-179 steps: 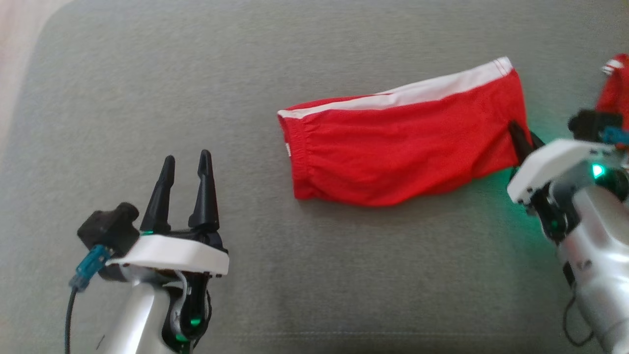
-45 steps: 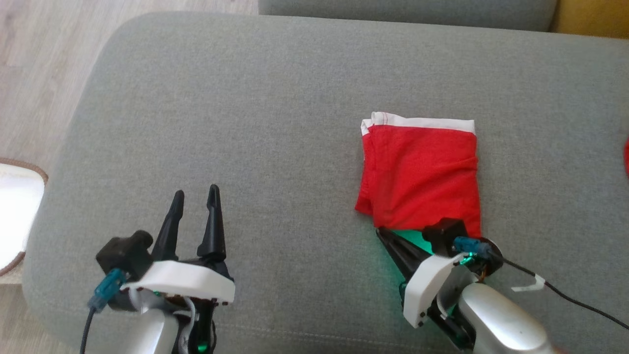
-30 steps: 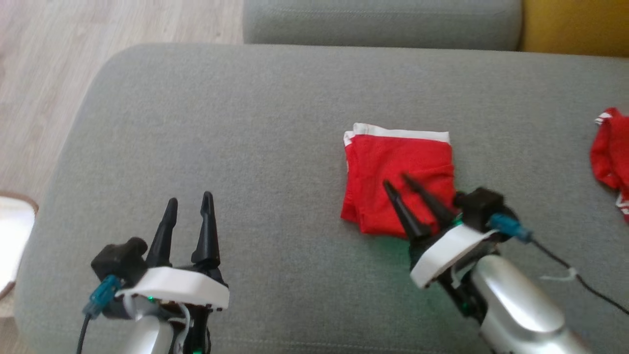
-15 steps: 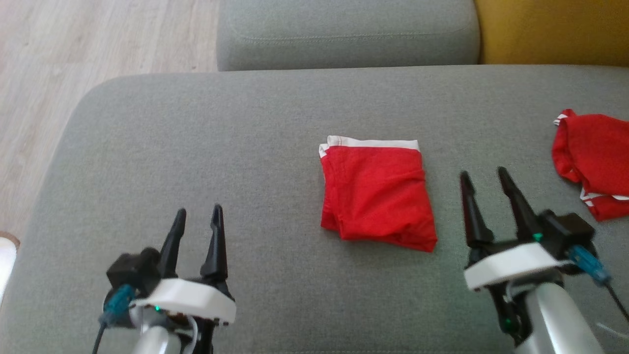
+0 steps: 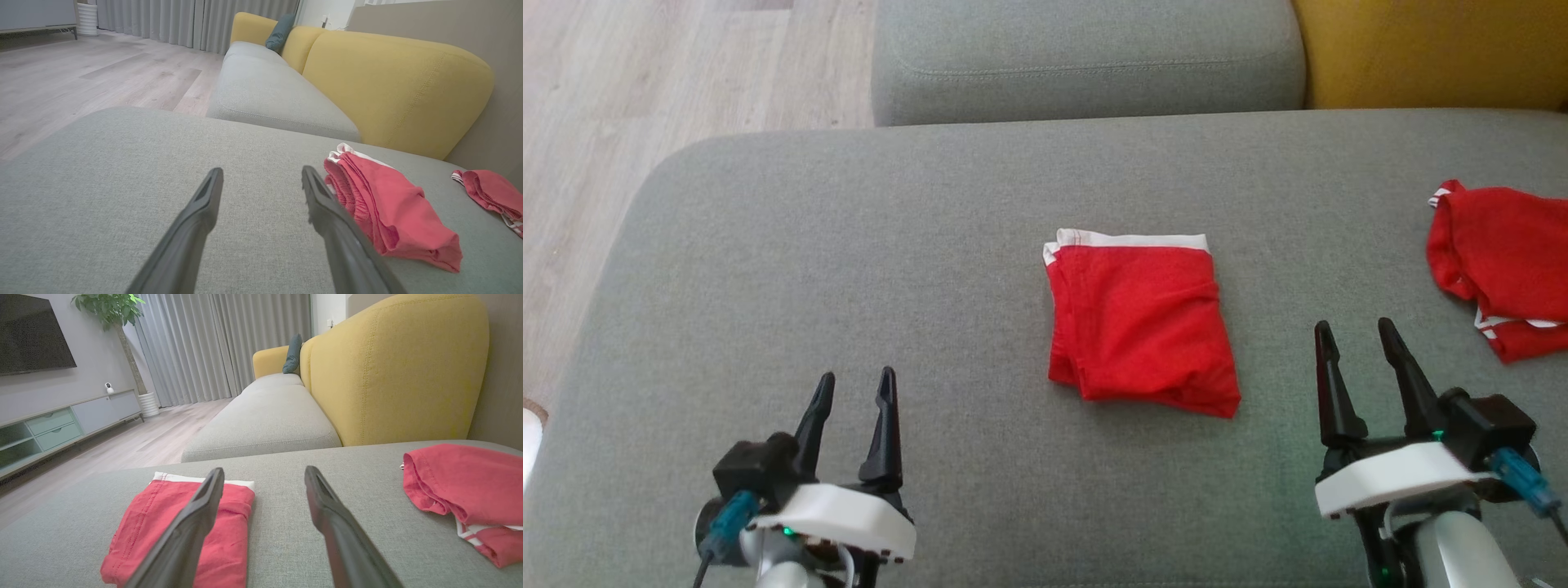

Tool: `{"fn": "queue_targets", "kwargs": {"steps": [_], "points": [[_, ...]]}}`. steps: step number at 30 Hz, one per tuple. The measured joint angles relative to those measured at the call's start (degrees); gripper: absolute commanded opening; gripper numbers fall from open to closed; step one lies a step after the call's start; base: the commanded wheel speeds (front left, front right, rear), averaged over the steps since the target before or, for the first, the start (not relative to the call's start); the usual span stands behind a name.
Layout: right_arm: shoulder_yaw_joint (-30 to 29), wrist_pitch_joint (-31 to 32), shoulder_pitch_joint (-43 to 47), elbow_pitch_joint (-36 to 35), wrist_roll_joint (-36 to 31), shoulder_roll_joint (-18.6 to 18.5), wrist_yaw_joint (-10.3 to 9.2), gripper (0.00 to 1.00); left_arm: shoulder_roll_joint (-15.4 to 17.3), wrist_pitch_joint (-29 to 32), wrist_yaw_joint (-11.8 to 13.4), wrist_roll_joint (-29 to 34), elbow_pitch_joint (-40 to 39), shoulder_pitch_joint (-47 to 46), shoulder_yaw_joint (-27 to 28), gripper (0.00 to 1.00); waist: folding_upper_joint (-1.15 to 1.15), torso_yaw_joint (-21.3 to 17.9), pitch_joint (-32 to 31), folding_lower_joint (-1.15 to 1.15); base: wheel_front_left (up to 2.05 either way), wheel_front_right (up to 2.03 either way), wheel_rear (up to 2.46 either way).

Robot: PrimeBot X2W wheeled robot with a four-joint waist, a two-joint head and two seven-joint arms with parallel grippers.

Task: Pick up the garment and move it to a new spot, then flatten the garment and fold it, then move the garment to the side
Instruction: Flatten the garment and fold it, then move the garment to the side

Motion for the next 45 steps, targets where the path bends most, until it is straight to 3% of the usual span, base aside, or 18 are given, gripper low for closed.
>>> {"fn": "queue_targets", "kwargs": {"steps": [16, 24, 35, 45], "points": [[-0.30, 0.15, -0.10, 1.77, -0.11, 0.02, 0.00, 1.00, -0.82, 0.00, -0.98, 1.05, 0.77, -0.01, 0.63, 1.00, 0.00, 0.88, 0.58, 0.00, 0.00, 0.00, 0.00], [-1.25, 3.76, -1.13, 3.72, -0.29, 0.05, 0.00, 1.00, -0.99, 0.00, -1.00, 1.29, 0.75, -0.06, 1.00, 1.00, 0.00, 1.73, 2.08, 0.00, 0.00, 0.00, 0.00], [-2.13, 23.92, -15.72, 9.94, 0.86, -0.54, 0.00, 1.00, -2.29, 0.00, -1.45, 1.76, 0.16, -2.53, 1.80, 1.00, 0.00, 3.78, 7.48, 0.00, 0.00, 0.00, 0.00], [3.23, 37.89, -23.10, 13.40, 9.78, -7.71, 0.00, 1.00, -3.18, 0.00, -2.02, 1.77, 0.16, -5.03, 2.16, 1.00, 0.00, 6.24, 12.14, 0.01, 0.00, 0.00, 0.00]]}}
